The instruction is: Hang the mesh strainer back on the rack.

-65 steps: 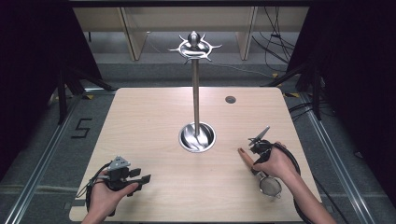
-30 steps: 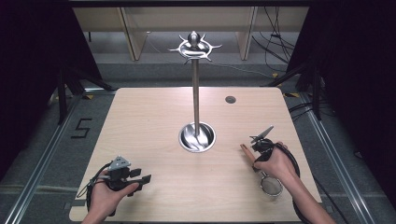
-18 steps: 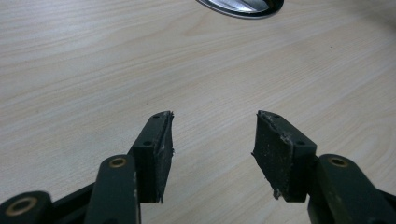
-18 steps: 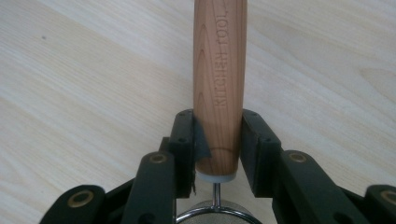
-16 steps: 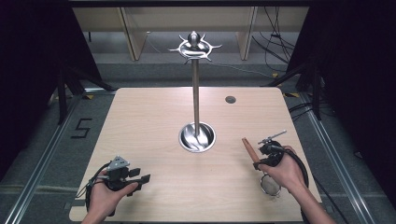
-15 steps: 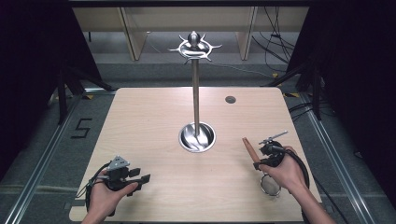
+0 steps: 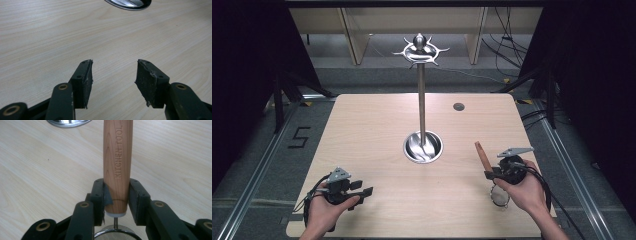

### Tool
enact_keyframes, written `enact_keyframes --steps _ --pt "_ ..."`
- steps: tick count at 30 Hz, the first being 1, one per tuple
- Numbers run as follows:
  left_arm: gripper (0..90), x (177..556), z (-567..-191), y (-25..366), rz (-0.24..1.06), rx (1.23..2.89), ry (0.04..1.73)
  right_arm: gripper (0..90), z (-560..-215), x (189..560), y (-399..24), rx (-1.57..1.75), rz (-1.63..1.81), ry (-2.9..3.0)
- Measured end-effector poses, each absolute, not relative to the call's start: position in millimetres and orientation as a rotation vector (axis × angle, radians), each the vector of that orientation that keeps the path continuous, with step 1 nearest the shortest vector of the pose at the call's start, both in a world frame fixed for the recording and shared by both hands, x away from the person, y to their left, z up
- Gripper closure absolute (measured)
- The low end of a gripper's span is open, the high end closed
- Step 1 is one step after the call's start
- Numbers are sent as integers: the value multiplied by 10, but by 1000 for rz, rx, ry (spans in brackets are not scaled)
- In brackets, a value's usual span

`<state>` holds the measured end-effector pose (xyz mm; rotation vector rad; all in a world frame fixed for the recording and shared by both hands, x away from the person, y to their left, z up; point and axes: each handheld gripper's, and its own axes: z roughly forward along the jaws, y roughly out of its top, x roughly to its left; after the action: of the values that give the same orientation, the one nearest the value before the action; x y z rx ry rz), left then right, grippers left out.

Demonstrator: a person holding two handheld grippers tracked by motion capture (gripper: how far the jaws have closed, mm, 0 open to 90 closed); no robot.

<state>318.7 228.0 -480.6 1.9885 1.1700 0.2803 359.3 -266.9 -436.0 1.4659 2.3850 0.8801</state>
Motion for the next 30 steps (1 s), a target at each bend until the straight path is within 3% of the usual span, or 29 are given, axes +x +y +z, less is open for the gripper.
enact_keyframes --steps 30 --pt "457 3193 -4815 2271 265 1976 1169 690 -4145 3570 -2734 1336 1147 2171"
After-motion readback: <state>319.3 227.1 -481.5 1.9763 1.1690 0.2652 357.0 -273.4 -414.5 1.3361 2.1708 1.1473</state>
